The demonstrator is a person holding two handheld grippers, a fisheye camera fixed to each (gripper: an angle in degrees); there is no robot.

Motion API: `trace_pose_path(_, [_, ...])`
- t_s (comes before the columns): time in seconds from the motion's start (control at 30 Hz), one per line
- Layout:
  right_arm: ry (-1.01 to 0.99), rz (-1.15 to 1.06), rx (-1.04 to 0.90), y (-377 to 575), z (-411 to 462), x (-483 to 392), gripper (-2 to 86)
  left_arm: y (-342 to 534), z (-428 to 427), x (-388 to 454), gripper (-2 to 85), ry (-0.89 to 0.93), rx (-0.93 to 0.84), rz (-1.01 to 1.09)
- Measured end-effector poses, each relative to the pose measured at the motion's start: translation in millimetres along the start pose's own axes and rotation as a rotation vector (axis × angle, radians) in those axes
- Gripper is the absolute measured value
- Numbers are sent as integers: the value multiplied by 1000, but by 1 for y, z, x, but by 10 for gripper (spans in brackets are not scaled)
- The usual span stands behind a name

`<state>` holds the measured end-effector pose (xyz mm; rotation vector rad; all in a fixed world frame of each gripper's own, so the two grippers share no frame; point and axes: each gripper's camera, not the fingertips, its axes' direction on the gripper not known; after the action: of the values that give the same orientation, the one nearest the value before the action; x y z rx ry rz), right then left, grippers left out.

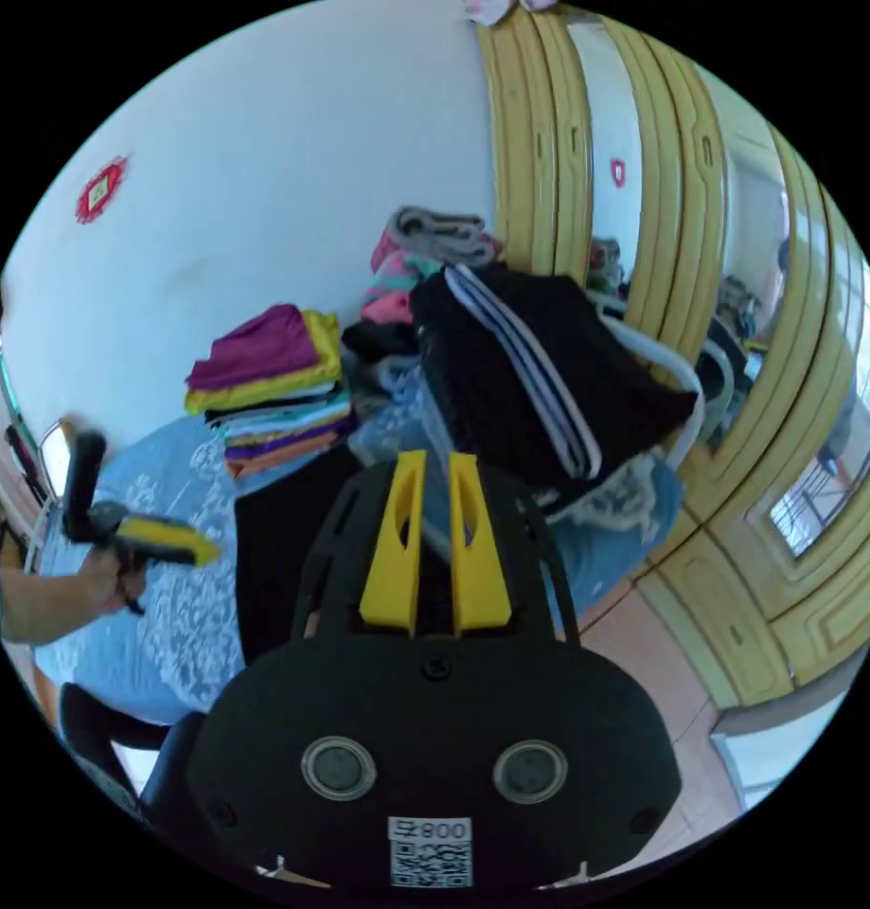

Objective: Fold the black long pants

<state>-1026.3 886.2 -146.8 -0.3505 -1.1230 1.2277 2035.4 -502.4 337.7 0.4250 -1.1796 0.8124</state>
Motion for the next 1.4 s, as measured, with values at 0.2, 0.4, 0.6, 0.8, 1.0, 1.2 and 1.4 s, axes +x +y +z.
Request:
trace_pose_path(0.2, [43, -64, 51, -145, 17, 42, 97, 91, -60, -26, 2, 32, -28, -43])
trace_pose_path(0.4, [132, -80, 7, -239, 40, 62, 106, 179, -114, -76, 2, 66, -36, -151])
trace_pose_path(0.6, [198, -42, -84, -293, 54, 94, 57, 248, -169, -117, 2, 67, -28, -176])
trace_pose_path(0.8, [88, 41, -20, -337, 4, 138, 34, 320, -235, -156, 2, 84, 11, -193])
trace_pose_path(1.0, [-275, 52, 138, -372, -101, 173, 27, 400, -320, -178, 5, 126, 84, -190])
trace_pose_path(1.2, [-542, -95, 290, -419, -218, 149, 25, 485, -437, -175, 18, 99, 189, -138])
trace_pose_path(1.4, [-766, -228, 383, -469, -320, 96, 23, 599, -583, -160, 66, -24, 357, -132])
